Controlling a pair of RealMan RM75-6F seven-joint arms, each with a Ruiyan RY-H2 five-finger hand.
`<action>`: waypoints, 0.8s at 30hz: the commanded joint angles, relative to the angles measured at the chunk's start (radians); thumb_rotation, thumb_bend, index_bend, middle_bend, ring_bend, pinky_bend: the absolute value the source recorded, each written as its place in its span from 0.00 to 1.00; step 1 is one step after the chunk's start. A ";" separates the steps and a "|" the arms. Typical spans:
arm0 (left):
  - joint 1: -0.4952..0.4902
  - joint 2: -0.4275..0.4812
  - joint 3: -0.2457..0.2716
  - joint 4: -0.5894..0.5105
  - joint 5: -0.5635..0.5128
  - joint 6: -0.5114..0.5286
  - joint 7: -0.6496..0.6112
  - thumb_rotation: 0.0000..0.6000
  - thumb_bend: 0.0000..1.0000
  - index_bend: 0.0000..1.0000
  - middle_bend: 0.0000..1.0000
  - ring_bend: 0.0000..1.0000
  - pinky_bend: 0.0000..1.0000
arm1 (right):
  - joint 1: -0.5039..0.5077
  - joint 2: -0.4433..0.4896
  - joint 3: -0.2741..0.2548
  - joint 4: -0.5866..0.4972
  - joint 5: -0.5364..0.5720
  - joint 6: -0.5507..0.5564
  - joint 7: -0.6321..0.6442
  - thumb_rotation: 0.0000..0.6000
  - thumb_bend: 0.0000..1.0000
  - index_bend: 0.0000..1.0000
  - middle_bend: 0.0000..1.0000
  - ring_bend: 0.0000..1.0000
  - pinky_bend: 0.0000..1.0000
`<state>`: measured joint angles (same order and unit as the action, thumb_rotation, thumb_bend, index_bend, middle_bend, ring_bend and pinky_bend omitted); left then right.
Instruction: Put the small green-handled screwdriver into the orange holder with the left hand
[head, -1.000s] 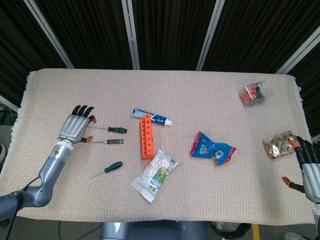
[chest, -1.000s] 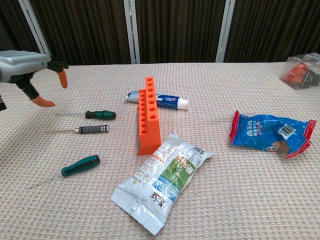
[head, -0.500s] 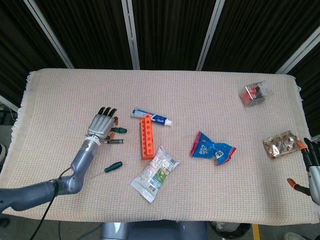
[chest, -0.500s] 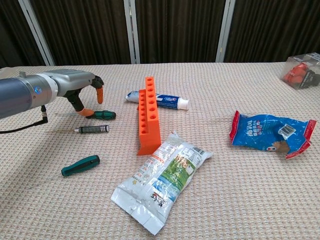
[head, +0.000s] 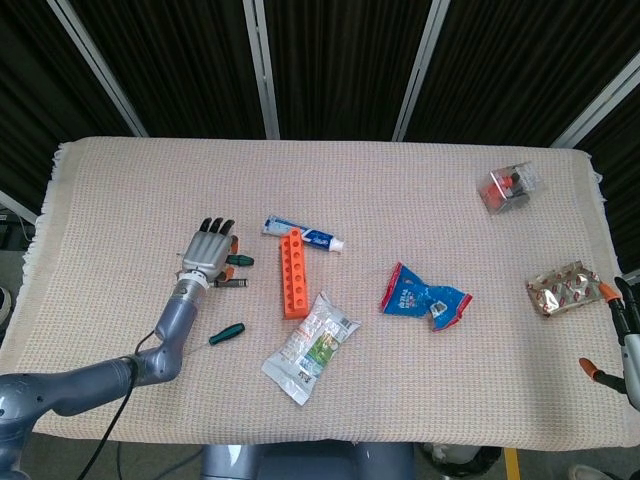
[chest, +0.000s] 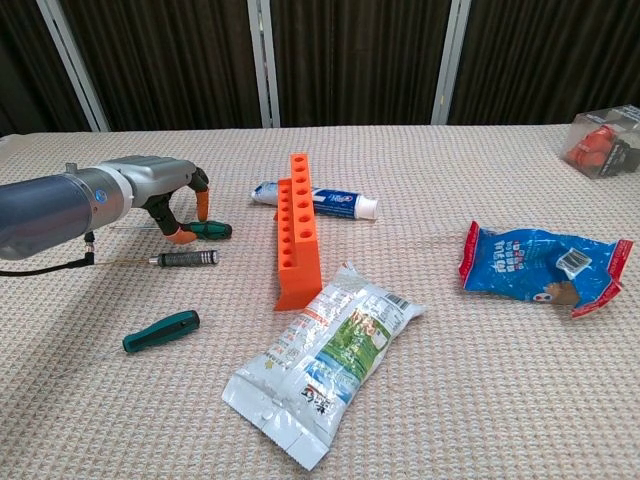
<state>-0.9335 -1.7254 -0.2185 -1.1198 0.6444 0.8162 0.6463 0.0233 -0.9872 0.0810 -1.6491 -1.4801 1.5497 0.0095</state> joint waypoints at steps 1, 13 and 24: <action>-0.003 -0.009 0.003 0.013 -0.001 -0.003 -0.006 1.00 0.32 0.40 0.06 0.00 0.00 | -0.002 0.000 0.000 0.001 0.001 0.001 0.001 1.00 0.00 0.08 0.00 0.00 0.00; -0.021 -0.044 -0.006 0.059 -0.012 -0.013 -0.016 1.00 0.32 0.41 0.06 0.00 0.00 | -0.012 -0.003 0.001 0.008 0.011 0.006 0.008 1.00 0.00 0.08 0.00 0.00 0.00; -0.039 -0.102 -0.017 0.123 0.002 -0.006 -0.031 1.00 0.34 0.49 0.10 0.00 0.00 | -0.022 -0.002 0.004 0.011 0.017 0.015 0.011 1.00 0.00 0.09 0.00 0.00 0.00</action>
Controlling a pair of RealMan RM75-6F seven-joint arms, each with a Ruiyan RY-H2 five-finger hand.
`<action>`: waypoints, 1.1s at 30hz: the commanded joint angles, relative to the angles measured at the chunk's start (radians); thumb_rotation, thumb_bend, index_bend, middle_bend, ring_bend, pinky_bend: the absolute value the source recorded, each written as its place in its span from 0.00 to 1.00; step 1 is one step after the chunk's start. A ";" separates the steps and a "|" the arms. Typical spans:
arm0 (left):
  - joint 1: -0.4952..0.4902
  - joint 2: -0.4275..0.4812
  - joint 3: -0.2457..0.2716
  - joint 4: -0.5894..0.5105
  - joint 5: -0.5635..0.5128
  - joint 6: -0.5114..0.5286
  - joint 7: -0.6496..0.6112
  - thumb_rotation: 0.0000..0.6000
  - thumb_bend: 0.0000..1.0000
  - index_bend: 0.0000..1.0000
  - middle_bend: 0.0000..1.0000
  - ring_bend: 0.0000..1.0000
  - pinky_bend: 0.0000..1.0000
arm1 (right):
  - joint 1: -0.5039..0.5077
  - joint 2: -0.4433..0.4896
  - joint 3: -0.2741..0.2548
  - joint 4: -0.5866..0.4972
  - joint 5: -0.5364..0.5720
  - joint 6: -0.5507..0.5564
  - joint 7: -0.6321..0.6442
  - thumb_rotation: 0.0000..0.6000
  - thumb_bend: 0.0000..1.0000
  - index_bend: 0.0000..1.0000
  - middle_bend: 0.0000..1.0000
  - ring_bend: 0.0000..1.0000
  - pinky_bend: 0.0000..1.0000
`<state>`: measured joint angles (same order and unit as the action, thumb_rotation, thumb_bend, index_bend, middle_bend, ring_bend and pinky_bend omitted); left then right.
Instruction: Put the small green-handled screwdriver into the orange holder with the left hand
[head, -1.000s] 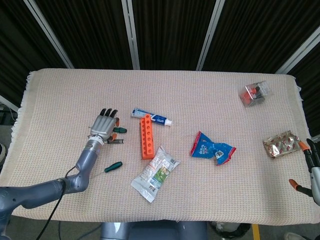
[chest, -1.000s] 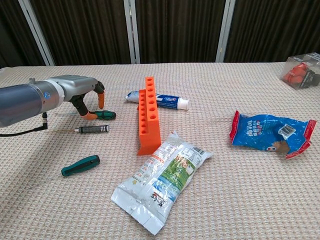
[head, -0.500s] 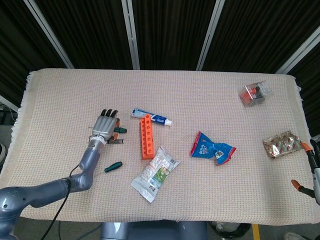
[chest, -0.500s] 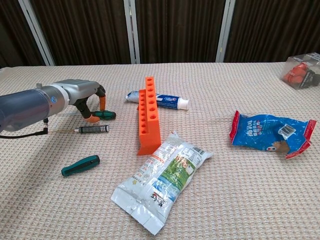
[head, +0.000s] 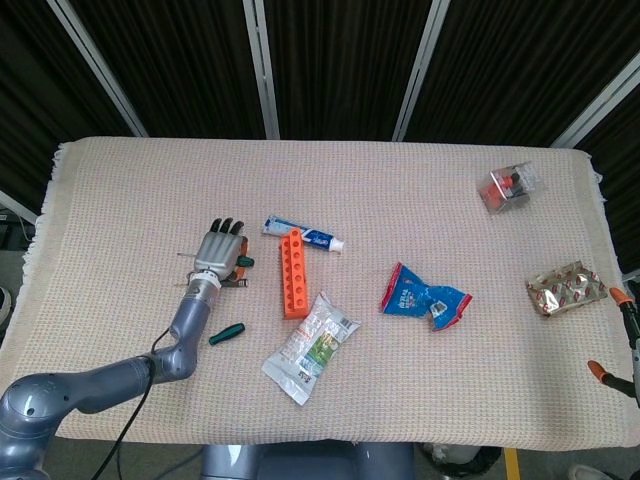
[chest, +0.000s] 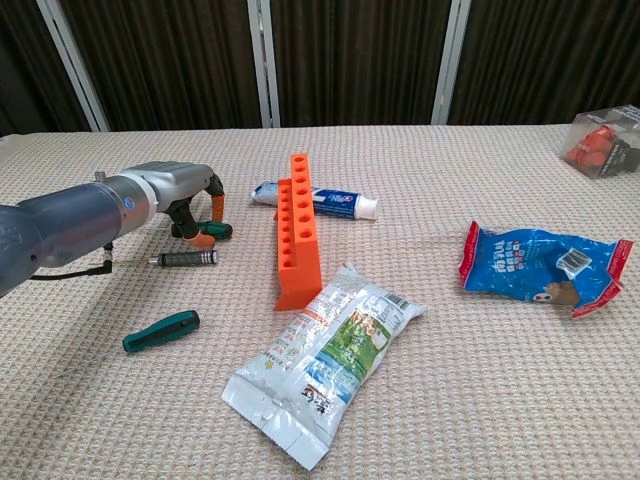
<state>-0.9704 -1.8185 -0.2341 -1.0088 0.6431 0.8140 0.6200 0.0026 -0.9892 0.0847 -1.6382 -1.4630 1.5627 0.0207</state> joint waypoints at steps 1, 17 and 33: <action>-0.002 -0.010 -0.002 0.014 0.003 -0.007 -0.004 1.00 0.34 0.49 0.10 0.00 0.00 | -0.003 0.000 0.001 0.000 0.000 0.004 0.000 1.00 0.00 0.09 0.00 0.00 0.00; 0.091 0.211 -0.128 -0.304 0.033 -0.002 -0.255 1.00 0.42 0.58 0.15 0.00 0.00 | -0.010 -0.005 0.001 0.003 -0.018 0.019 0.008 1.00 0.00 0.10 0.00 0.00 0.00; 0.219 0.474 -0.299 -0.719 0.132 -0.068 -0.695 1.00 0.41 0.61 0.19 0.00 0.00 | 0.006 -0.017 0.001 0.005 -0.039 0.004 0.008 1.00 0.00 0.10 0.00 0.00 0.00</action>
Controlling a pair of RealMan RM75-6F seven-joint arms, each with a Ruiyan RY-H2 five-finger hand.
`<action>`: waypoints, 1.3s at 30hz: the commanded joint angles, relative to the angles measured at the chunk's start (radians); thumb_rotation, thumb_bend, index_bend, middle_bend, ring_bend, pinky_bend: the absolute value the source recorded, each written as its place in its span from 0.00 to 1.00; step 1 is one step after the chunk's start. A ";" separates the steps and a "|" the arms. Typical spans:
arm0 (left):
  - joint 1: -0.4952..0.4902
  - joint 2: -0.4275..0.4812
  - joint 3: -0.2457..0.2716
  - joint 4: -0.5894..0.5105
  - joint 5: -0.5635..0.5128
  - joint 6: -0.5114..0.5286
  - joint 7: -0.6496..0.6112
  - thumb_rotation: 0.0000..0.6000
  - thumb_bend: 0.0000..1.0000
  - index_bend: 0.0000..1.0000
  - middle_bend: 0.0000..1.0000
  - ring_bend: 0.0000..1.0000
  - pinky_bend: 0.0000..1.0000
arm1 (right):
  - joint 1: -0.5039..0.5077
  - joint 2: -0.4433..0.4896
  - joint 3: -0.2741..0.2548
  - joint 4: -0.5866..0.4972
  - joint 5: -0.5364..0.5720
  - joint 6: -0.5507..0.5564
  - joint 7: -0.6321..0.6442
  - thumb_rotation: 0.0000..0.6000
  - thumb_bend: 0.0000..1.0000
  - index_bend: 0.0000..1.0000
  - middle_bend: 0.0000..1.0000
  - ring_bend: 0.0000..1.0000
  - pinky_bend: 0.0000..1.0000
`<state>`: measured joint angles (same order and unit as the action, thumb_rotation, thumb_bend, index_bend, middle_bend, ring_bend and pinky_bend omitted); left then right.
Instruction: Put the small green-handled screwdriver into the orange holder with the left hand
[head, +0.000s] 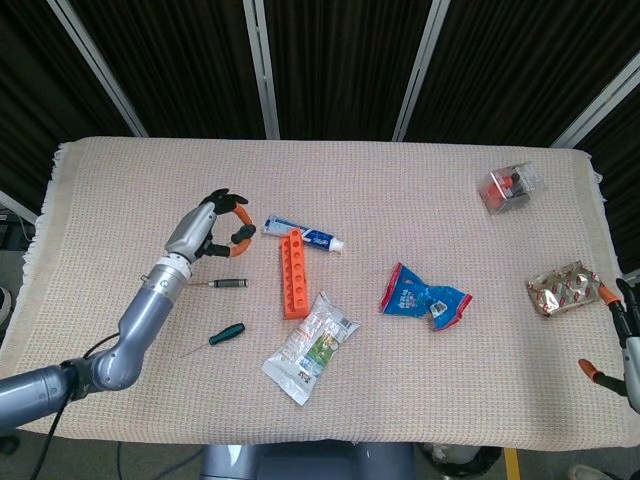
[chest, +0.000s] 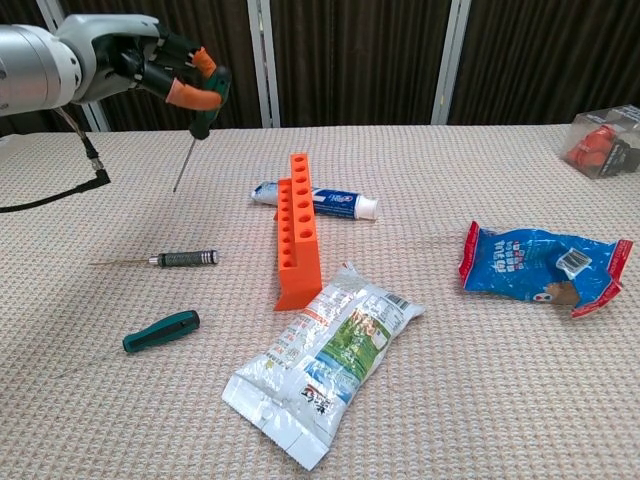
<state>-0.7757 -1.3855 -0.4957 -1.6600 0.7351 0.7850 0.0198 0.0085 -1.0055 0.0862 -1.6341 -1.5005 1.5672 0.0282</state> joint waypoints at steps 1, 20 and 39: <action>0.021 0.041 -0.038 -0.070 0.044 -0.043 -0.107 1.00 0.41 0.61 0.19 0.00 0.00 | 0.001 -0.001 -0.001 0.001 -0.002 -0.001 0.001 1.00 0.00 0.10 0.00 0.00 0.00; -0.118 -0.062 -0.065 -0.050 0.007 -0.091 -0.259 1.00 0.41 0.61 0.19 0.00 0.00 | -0.022 0.004 -0.004 0.012 0.006 0.022 0.024 1.00 0.00 0.11 0.00 0.00 0.00; -0.173 -0.054 -0.060 0.006 -0.109 -0.155 -0.376 1.00 0.41 0.61 0.18 0.00 0.00 | -0.033 0.002 -0.002 0.031 0.017 0.024 0.044 1.00 0.00 0.11 0.00 0.00 0.00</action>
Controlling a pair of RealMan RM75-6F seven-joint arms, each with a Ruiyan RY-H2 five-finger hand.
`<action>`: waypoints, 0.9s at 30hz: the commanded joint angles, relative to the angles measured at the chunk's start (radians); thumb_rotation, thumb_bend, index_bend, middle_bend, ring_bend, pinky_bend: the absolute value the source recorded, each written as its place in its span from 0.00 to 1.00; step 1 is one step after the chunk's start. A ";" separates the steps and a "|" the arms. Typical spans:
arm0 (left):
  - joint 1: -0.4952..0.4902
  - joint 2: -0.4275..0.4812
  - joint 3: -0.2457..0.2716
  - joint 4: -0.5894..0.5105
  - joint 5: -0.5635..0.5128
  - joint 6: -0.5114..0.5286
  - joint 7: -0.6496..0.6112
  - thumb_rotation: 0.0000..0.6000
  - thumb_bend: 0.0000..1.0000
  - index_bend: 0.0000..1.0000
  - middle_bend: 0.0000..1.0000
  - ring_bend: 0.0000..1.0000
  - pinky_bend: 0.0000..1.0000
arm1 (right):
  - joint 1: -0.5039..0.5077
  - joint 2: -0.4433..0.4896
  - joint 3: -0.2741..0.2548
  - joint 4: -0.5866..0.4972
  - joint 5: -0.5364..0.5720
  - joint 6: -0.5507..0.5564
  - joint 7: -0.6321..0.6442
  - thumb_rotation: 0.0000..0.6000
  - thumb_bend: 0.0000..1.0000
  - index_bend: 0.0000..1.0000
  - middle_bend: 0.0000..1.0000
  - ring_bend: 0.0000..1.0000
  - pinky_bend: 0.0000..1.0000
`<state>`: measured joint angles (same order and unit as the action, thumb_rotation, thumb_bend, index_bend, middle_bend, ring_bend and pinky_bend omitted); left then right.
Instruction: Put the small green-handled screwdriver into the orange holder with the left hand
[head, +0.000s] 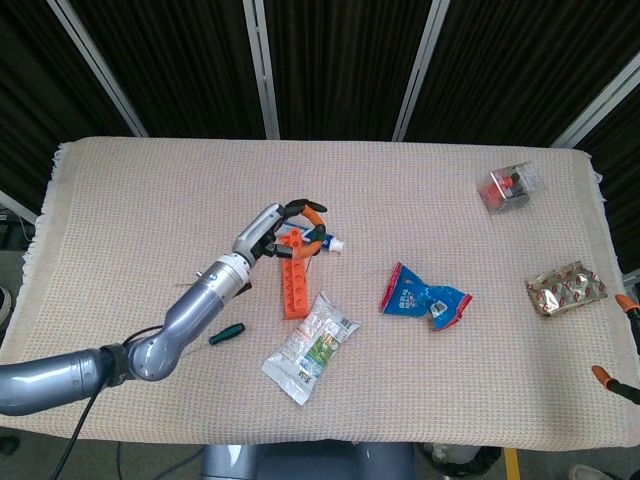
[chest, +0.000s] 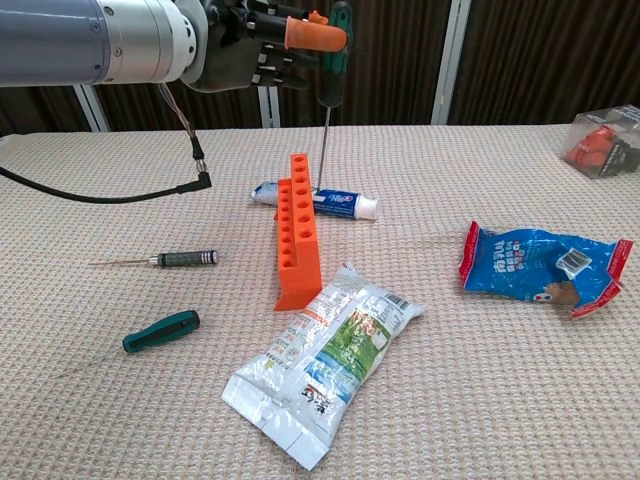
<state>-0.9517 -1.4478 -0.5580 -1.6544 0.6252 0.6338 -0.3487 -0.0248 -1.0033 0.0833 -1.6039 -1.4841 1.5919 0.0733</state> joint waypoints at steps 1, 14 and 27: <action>0.003 0.011 0.003 0.001 0.002 -0.004 -0.010 1.00 0.41 0.61 0.18 0.00 0.00 | 0.001 0.000 0.001 0.000 0.000 -0.002 -0.001 1.00 0.00 0.11 0.00 0.00 0.00; 0.013 0.042 0.026 0.005 0.023 -0.017 -0.041 1.00 0.41 0.61 0.18 0.00 0.00 | 0.006 0.000 0.002 -0.006 -0.001 -0.011 -0.012 1.00 0.00 0.11 0.00 0.00 0.00; -0.009 0.028 0.025 0.038 0.017 -0.026 -0.072 1.00 0.41 0.61 0.18 0.00 0.00 | 0.011 0.002 0.005 -0.014 0.006 -0.021 -0.024 1.00 0.00 0.11 0.00 0.00 0.00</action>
<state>-0.9591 -1.4187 -0.5329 -1.6173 0.6429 0.6087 -0.4197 -0.0135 -1.0016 0.0886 -1.6180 -1.4777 1.5704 0.0495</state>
